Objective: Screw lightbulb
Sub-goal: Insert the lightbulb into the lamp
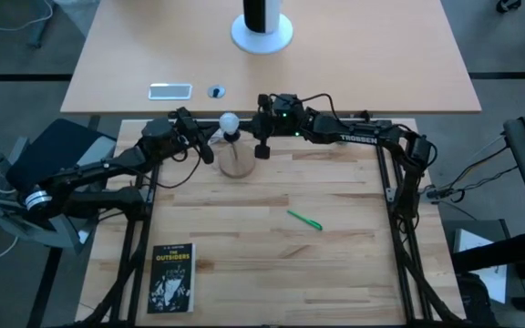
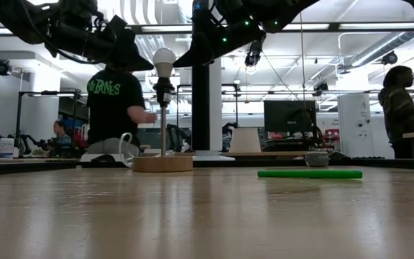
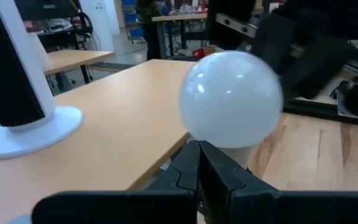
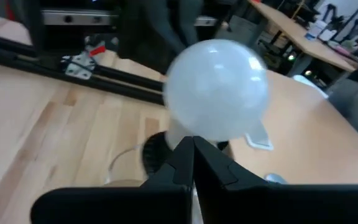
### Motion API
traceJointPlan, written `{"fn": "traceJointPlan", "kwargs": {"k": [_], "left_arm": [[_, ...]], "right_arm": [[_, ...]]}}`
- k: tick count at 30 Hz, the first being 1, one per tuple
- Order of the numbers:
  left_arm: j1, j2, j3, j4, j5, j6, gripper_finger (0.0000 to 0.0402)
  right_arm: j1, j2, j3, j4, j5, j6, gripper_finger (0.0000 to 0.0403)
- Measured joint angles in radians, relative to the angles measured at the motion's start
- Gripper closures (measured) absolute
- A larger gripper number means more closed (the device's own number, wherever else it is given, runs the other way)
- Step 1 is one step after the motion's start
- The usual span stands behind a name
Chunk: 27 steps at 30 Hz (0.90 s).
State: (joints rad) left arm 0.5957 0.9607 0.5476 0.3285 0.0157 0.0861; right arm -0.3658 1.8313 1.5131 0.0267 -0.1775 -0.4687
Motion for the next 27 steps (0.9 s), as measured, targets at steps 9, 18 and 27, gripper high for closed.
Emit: {"fn": "traceJointPlan", "kwargs": {"k": [9, 18, 27], "left_arm": [[0.0, -0.051, 0.0, -0.104, -0.022, -0.001, 0.0401], [0.001, -0.056, 0.0, -0.017, 0.1, 0.006, 0.0401], [0.002, -0.021, 0.0, -0.007, -0.005, 0.003, 0.0401]], "right_arm": [[-0.008, -0.005, 0.0, -0.041, 0.055, 0.013, 0.0403], [-0.028, 0.0, 0.0, 0.042, 0.046, 0.005, 0.0403], [-0.022, 0.002, 0.0, 0.031, -0.027, 0.017, 0.0403]]}}
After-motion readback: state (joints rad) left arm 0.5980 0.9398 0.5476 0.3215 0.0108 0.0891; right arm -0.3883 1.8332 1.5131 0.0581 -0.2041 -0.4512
